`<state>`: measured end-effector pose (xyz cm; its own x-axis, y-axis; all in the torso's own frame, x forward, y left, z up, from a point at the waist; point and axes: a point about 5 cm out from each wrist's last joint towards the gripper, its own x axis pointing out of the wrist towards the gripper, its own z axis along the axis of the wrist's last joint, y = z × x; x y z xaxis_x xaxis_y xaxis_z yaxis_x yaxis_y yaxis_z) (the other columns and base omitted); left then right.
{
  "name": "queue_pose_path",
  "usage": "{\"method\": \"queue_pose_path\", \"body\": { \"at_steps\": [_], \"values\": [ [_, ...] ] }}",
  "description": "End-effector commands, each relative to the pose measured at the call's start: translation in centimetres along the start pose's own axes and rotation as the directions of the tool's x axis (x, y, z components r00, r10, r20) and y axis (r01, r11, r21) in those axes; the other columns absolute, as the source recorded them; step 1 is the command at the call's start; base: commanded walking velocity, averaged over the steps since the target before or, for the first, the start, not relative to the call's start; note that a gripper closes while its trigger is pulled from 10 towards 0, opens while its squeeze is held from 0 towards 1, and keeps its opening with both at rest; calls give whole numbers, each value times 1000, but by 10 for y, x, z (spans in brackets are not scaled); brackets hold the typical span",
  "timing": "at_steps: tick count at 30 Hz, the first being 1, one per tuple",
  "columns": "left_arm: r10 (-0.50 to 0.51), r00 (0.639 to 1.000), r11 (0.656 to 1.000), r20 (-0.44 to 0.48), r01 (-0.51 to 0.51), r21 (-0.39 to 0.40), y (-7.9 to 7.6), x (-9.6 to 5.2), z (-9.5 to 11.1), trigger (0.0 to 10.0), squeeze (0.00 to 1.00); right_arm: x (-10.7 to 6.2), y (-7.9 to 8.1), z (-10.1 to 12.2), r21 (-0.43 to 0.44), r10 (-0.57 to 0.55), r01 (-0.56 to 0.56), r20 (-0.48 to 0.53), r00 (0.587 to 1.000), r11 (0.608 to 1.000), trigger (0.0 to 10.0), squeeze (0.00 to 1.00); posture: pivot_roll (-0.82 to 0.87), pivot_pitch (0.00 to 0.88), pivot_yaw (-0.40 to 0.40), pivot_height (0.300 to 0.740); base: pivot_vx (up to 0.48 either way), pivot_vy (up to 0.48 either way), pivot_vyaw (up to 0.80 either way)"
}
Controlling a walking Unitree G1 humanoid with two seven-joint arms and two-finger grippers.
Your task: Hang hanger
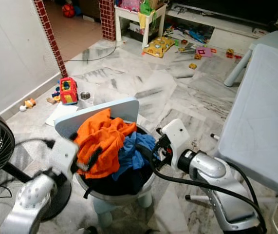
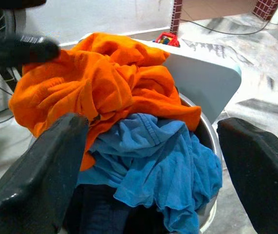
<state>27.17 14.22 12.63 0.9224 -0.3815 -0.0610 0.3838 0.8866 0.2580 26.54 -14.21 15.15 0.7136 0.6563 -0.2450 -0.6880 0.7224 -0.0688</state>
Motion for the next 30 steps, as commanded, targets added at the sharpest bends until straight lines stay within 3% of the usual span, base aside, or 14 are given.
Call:
{"method": "queue_pose_path", "body": {
  "at_steps": [1, 4, 10, 18, 25, 26, 27, 28, 29, 30],
  "values": [
    [26, 998, 999, -58, -28, -32, 6, 5, -10, 10000, 0, 0, -1, 1, -13, -5, 5, -1, 1000, 1000, 10000, 0, -101, 119, -41, 740, 0, 0, 0],
    [43, 995, 996, -89, -49, -74, 12, 17, -12, 10000, 0, 0, -1, 1, -13, -8, 8, 0, 1000, 1000, 10000, 0, -103, 122, -37, 740, 0, 0, 0],
    [11, 992, 984, -128, -33, -174, 11, 32, -13, 10000, 0, -2, 4, 0, -19, -5, 5, -1, 1000, 1000, 10000, 0, -115, 126, -26, 740, 0, 0, 0],
    [-44, 992, 986, -119, 24, -165, 8, 42, -7, 10000, 0, -4, 5, -2, -23, -12, 11, -7, 1000, 1000, 10000, 0, -120, 131, -18, 740, 0, 0, 0],
    [-127, 977, 983, -169, 102, -152, -2, 35, -19, 10000, 0, -3, 6, -3, -25, -11, 11, -7, 1000, 1000, 10000, 0, -113, 135, -18, 740, 0, 0, 0],
    [-141, 971, 982, -190, 113, -152, -2, 35, -22, 8314, 0, -2, 6, -3, -25, -10, 10, -7, 1000, 1000, 10000, 0, -111, 136, -18, 740, 0, 0, 0],
    [-155, 968, 980, -196, 126, -157, -3, 35, -23, 2392, 0, -2, 6, -3, -25, -9, 9, -6, 1000, 1000, 10000, 0, -112, 136, -18, 740, 0, 0, 0],
    [-170, 965, 977, -198, 139, -161, -4, 35, -24, 824, 0, -2, 7, -2, -25, -8, 8, -6, 1000, 1000, 10000, 0, -112, 136, -18, 740, 0, 0, 0],
    [-193, 958, 972, -213, 157, -174, -6, 35, -25, 0, 0, -1, 7, -2, -26, -7, 7, -5, 1000, 1000, 10000, 0, -112, 136, -18, 740, 0, 0, 0],
    [-193, 958, 972, -213, 157, -174, -6, 35, -25, 0, 0, -1, 7, -2, -26, -7, 7, -5, 1000, 1000, 10000, 0, -112, 136, -18, 740, 0, 0, 0]
  ]
}}
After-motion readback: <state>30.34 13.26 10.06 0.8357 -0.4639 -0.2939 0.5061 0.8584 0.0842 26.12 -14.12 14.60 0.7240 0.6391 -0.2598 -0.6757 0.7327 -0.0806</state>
